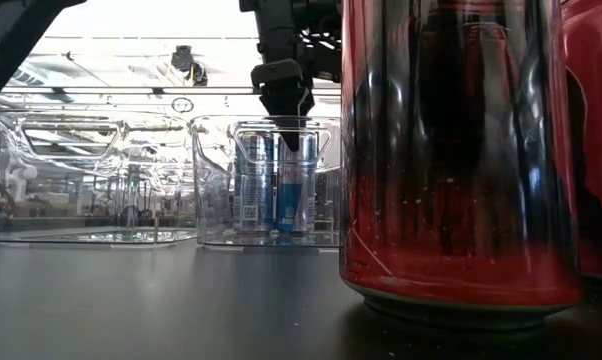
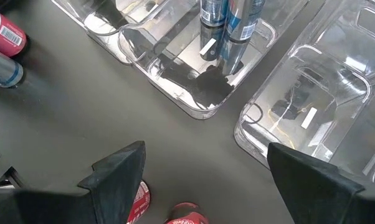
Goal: Sort soda cans
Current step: Put the blue soda can into the middle transparent bin
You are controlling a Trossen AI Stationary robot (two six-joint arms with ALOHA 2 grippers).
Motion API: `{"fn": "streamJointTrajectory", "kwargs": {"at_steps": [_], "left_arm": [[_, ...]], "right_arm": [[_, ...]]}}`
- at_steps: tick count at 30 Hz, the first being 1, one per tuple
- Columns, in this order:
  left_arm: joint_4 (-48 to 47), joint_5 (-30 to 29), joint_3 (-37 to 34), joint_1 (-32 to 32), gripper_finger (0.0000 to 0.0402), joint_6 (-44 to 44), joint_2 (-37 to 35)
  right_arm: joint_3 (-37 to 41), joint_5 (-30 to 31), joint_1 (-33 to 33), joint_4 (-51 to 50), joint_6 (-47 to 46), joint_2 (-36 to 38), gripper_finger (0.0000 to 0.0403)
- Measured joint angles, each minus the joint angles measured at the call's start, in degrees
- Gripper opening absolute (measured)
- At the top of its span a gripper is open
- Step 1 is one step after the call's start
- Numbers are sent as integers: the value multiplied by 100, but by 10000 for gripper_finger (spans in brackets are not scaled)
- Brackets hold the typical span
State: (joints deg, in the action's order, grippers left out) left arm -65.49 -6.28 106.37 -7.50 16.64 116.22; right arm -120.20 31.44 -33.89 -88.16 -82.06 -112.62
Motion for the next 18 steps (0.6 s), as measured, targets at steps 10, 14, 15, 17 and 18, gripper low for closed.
{"fn": "streamJointTrajectory", "kwargs": {"at_steps": [10, 14, 15, 17, 18], "left_arm": [[40, 0, 9, 1, 328, 22, 0], [60, -92, 9, 1, 335, 26, 0], [42, -187, 9, 1, 336, 30, 0], [-55, -314, 9, 1, 336, 35, 0], [-119, -343, 9, 1, 336, 37, -6]], "right_arm": [[0, 0, 2, 0, 1, 0, 329], [0, 0, 2, 0, 1, 0, 329], [0, 0, 2, 0, 2, 0, 329], [0, 0, 1, 0, 7, -1, 329], [0, 0, 2, 0, 13, 0, 329]]}}
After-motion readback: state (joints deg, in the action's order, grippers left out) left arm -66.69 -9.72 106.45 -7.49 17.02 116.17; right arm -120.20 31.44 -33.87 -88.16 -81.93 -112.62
